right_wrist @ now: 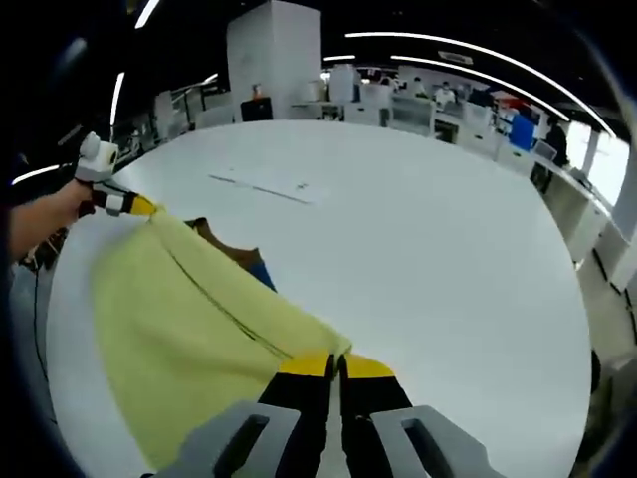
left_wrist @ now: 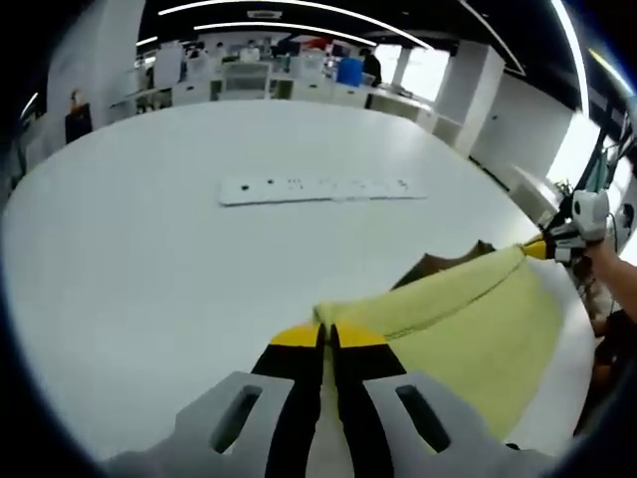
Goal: Fold the garment on the visible template until the final outline fits inside the template.
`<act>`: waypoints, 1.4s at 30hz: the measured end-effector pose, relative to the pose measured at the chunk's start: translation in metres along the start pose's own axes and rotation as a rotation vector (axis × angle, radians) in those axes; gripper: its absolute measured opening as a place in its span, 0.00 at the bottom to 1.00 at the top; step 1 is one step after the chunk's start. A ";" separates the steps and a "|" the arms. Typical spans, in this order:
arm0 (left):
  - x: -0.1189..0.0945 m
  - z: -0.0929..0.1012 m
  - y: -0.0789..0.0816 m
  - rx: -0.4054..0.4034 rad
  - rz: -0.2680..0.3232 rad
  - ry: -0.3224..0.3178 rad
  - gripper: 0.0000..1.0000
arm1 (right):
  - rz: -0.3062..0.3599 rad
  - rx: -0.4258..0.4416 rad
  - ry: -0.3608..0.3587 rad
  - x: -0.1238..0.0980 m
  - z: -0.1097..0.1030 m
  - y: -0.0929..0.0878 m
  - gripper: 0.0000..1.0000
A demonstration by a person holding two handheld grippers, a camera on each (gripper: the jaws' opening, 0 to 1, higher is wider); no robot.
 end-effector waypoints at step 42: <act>0.016 0.045 0.005 0.612 -0.011 -0.147 0.06 | -0.028 -0.470 0.138 0.021 -0.048 -0.002 0.07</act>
Point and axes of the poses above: the point that each gripper's makers call its tool centre point, and the gripper's own axes: x roughly forward along the fingers, z roughly to its right, y roughly out of its top, the point moved 3 cm from there along -x, roughly backward along the fingers, and after that the axes turned 9 degrees about x, right-handed, at the moved point
